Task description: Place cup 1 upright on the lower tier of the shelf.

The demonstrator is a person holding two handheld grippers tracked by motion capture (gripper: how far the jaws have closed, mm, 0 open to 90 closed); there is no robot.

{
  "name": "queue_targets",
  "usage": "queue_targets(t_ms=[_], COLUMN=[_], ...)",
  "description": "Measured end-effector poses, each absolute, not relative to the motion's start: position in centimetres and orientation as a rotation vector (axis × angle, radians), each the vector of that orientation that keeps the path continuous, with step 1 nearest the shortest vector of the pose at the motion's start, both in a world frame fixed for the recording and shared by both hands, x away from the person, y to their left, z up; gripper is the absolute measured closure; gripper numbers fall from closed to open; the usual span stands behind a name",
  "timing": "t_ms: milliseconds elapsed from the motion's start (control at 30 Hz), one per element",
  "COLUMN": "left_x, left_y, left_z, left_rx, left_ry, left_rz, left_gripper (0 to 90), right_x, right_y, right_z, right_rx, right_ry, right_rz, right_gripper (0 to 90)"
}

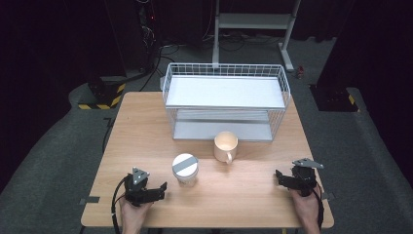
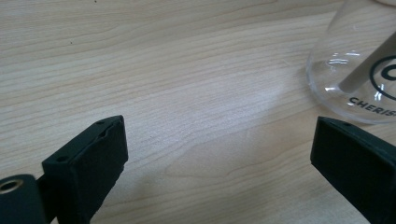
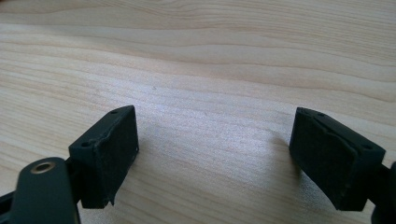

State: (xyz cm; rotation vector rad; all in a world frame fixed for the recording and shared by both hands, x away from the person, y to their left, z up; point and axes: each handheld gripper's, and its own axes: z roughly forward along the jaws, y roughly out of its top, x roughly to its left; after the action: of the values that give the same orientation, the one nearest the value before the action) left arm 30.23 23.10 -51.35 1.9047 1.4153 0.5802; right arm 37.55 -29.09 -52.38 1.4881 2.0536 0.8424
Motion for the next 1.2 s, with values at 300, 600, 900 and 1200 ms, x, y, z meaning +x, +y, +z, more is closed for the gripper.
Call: queue_targets(t_ms=[300, 600, 900, 1200], left_x=[29.5, 29.0, 28.7, 28.5], left_y=[22.4, 21.4, 20.5, 19.2], left_z=[-51.6, -51.5, -51.6, -51.3], left_rx=[1.9, 1.911, 1.954, 1.962], left_ry=[1.398, 1.367, 1.333, 1.293], left_rz=[0.55, 0.547, 0.52, 0.505], left_gripper=[3.8, 3.8, 3.9, 3.9], right_x=[37.6, 37.6, 37.6, 37.6], right_y=[-29.1, -29.1, -29.1, -29.1], right_z=[-52.4, -52.4, -52.4, -52.4], right_rx=[1.488, 1.488, 1.488, 1.487], right_ry=[2.053, 2.053, 2.053, 2.054], right_rz=[0.842, 0.843, 0.842, 0.842], right_gripper=[15.7, 15.7, 15.7, 15.7])
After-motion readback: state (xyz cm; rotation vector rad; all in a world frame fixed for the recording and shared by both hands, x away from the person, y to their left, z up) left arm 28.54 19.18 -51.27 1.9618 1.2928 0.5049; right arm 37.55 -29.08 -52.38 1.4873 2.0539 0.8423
